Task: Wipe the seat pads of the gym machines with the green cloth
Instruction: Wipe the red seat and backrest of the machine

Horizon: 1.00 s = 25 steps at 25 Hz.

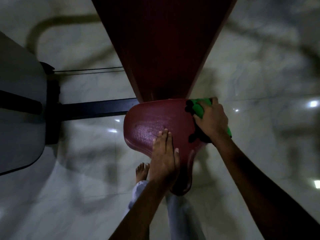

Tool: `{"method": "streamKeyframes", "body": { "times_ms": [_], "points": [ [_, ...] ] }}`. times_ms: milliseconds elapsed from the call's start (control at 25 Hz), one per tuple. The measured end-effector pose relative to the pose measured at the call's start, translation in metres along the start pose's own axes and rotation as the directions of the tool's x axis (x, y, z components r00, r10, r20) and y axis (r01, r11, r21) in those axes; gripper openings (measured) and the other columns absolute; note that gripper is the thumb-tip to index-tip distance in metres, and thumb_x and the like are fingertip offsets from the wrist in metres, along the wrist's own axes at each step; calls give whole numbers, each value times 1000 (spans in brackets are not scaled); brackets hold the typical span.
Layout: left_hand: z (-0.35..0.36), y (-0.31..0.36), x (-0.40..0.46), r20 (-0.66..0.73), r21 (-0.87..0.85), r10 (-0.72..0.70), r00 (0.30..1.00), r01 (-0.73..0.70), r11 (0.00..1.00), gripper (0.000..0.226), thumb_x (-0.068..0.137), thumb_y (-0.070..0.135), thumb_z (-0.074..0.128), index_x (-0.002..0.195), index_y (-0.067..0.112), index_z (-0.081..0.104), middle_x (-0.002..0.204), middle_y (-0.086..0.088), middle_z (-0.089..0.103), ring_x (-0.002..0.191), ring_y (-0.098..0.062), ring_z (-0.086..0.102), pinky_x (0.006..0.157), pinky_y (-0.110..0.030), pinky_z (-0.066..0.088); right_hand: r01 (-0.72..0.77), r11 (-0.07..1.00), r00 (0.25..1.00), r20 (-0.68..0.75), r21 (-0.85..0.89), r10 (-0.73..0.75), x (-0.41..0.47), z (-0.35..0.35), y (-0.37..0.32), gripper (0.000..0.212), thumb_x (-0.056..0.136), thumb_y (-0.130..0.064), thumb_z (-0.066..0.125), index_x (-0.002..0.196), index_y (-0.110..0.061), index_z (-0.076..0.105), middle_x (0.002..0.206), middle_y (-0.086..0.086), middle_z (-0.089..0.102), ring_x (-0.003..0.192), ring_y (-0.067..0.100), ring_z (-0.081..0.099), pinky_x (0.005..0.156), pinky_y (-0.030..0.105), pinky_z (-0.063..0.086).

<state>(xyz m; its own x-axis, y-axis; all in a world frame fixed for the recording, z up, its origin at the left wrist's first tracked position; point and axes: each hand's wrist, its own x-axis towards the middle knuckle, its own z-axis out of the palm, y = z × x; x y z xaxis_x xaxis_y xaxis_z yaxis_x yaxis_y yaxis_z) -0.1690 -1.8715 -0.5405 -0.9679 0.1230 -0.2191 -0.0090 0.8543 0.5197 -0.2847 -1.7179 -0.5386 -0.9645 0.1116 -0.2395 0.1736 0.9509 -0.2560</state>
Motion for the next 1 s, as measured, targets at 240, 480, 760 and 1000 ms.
{"method": "streamKeyframes", "body": {
  "times_ms": [240, 480, 760, 1000],
  "points": [
    [7, 12, -1, -97, 75, -61, 993, 68, 995, 51, 91, 20, 34, 132, -7, 48, 138, -23, 48, 130, -35, 44, 117, -42, 18, 400, 916, 915, 44, 38, -402, -31, 2, 13, 51, 70, -23, 78, 119, -16, 63, 127, 20, 49, 104, 40, 53, 73, 42, 51],
    [25, 43, -9, -314, -33, -342, 886, 349, 936, 54, 96, 24, 29, 144, 1, 33, 149, -16, 36, 140, -25, 28, 117, -36, 13, 453, 887, 883, 182, -90, -433, 33, -12, 22, 55, 81, -29, 67, 132, -19, 51, 134, 16, 40, 110, 37, 46, 85, 43, 47],
    [36, 56, -10, -420, 18, -385, 822, 431, 902, 54, 91, 22, 37, 139, -2, 43, 144, -17, 44, 135, -29, 40, 109, -45, 37, 769, 639, 633, 162, -15, -757, 34, -8, 23, 45, 75, -29, 58, 119, -17, 62, 122, 20, 51, 95, 41, 56, 75, 42, 52],
    [48, 51, -16, -450, -9, -424, 786, 470, 883, 52, 90, 21, 40, 134, -5, 48, 143, -20, 44, 133, -31, 43, 106, -46, 40, 734, 679, 676, 137, -32, -724, 18, 5, -13, 51, 72, -18, 74, 120, -12, 61, 125, 21, 50, 101, 41, 54, 75, 41, 50]
  ]
}}
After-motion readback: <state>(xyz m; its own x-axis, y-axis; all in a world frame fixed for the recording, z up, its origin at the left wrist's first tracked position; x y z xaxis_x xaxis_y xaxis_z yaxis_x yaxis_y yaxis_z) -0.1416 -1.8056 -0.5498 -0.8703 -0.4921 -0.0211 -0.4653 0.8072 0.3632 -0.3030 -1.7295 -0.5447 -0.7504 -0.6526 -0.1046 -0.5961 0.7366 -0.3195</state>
